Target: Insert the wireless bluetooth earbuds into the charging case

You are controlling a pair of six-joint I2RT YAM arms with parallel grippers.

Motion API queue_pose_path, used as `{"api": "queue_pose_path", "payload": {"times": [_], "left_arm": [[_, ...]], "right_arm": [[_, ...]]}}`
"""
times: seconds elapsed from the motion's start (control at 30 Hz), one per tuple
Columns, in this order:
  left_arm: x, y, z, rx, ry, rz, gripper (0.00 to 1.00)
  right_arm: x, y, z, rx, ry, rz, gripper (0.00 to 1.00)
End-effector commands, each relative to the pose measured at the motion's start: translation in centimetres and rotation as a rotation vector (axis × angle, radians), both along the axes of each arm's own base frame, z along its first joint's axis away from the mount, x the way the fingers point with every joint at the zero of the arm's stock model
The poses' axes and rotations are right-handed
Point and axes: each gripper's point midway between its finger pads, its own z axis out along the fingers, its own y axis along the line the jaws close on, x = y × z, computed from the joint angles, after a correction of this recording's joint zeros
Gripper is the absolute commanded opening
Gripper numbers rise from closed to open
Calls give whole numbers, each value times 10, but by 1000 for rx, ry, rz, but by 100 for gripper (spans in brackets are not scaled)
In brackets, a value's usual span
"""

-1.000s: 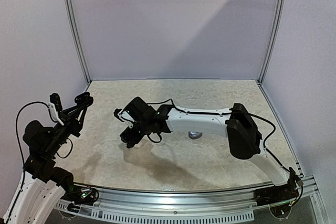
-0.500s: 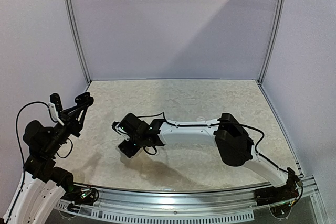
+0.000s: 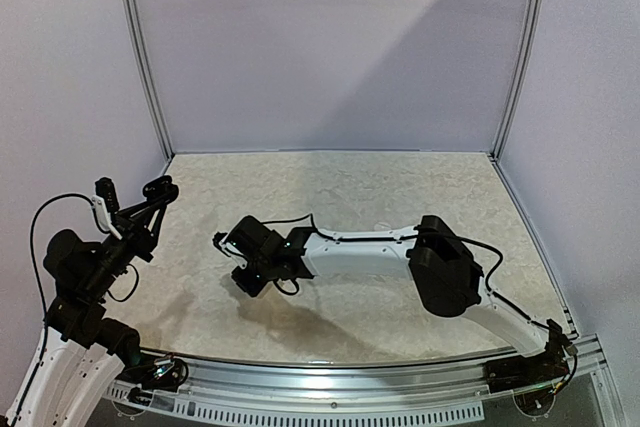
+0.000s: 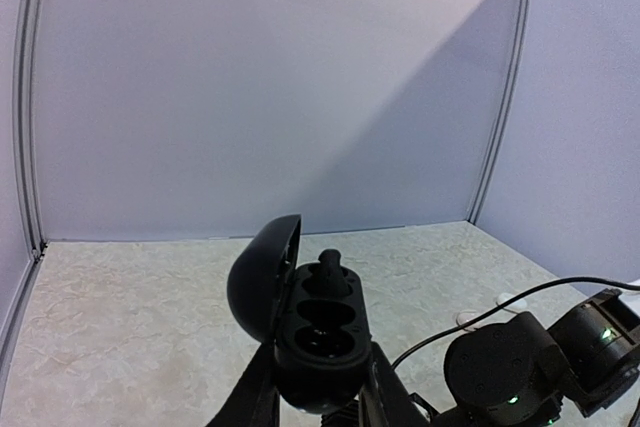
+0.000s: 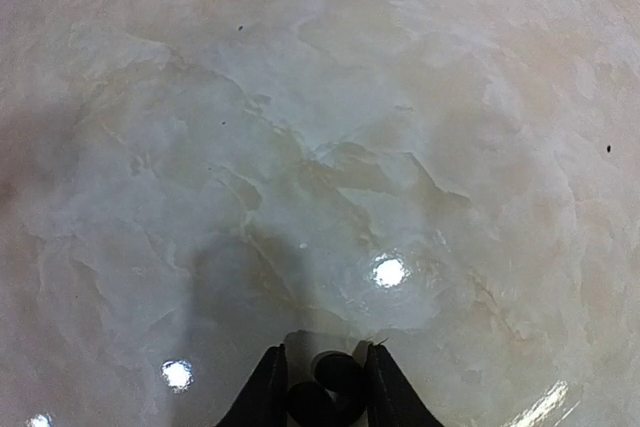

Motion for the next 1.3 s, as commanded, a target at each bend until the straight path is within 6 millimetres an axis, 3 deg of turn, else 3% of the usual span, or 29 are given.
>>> {"api": "queue_pose_path", "payload": {"times": [0.0, 0.2, 0.43, 0.6, 0.7, 0.97, 1.1, 1.27], "left_arm": [[-2, 4, 11, 2, -33, 14, 0], [-2, 4, 11, 0, -34, 13, 0], [-3, 3, 11, 2, -33, 11, 0], [-2, 3, 11, 3, -32, 8, 0], [-2, 2, 10, 2, -28, 2, 0], [-1, 1, 8, 7, -21, 0, 0], [0, 1, 7, 11, -21, 0, 0], [-1, 0, 8, 10, -24, -4, 0]], "right_arm": [[-15, -9, -25, -67, 40, 84, 24], [-46, -28, -31, -138, 69, 298, 17], [-100, -76, -38, -249, 85, 603, 17], [-120, -113, -40, -334, 89, 718, 18], [-126, -123, -34, -338, 73, 758, 18], [-120, -104, -4, -278, 36, 752, 29], [-121, -89, 24, -210, 26, 755, 37], [-97, -73, 68, -75, 52, 643, 41]]}}
